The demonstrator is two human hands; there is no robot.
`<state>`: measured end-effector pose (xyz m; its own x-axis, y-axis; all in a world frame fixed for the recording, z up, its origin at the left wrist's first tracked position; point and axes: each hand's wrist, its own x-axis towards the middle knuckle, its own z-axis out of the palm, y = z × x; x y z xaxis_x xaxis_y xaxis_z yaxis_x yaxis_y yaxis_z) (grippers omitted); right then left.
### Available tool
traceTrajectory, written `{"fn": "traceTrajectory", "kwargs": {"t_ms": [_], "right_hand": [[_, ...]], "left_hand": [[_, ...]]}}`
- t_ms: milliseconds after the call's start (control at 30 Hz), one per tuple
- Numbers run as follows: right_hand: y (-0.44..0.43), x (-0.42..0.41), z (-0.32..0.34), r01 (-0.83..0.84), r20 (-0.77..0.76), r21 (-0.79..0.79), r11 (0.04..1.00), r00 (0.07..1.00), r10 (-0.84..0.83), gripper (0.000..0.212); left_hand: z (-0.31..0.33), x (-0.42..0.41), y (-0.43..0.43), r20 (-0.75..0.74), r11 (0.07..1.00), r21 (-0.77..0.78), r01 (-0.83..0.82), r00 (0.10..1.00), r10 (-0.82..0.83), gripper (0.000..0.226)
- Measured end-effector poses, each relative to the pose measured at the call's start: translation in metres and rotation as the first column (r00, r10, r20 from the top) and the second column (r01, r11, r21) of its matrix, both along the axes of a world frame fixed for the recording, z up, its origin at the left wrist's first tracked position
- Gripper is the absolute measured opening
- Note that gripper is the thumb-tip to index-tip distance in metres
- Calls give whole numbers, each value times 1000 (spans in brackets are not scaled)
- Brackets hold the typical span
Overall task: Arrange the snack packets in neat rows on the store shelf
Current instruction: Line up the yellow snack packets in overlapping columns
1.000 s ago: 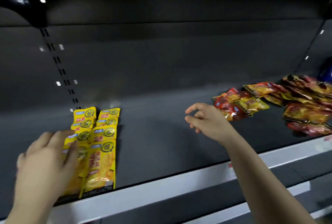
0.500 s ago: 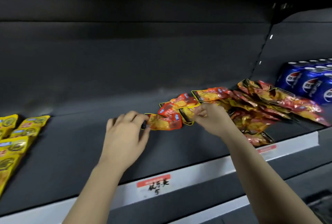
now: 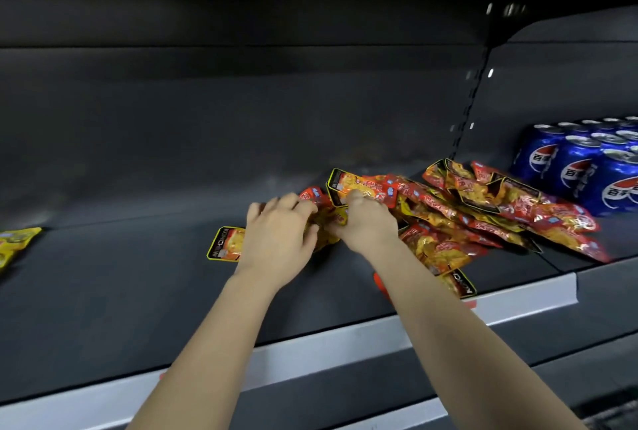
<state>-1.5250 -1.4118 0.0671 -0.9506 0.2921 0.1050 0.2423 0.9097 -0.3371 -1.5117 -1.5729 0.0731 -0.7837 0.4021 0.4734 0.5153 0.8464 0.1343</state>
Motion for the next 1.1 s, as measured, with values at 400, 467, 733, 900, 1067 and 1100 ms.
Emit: {"fn": "traceTrajectory", "kwargs": {"t_ms": [400,467,733,900,1067,1100], "right_hand": [[5,19,13,-523,-420,-540,660,847,327,39],[2,23,19,-614,-504,-554,562,785,360,37],[22,19,20,-494,-474,-541,681,848,239,17],[61,13,19,-198,-327,-381,903,943,68,17],[76,8,15,-95,-291,-267,959,956,14,20],[77,7,15,-77,-289,-239,968,957,4,21]], "left_hand": [[-7,0,-7,183,977,212,23,981,-63,58],[-5,1,-6,181,964,266,25,981,-76,52],[-9,-7,-13,38,949,315,1,999,-13,14],[-8,-9,-15,-7,935,351,-53,998,59,17],[-8,-9,-17,-19,940,333,-73,996,84,17],[-8,-9,-17,-22,939,334,-78,996,90,16]]}}
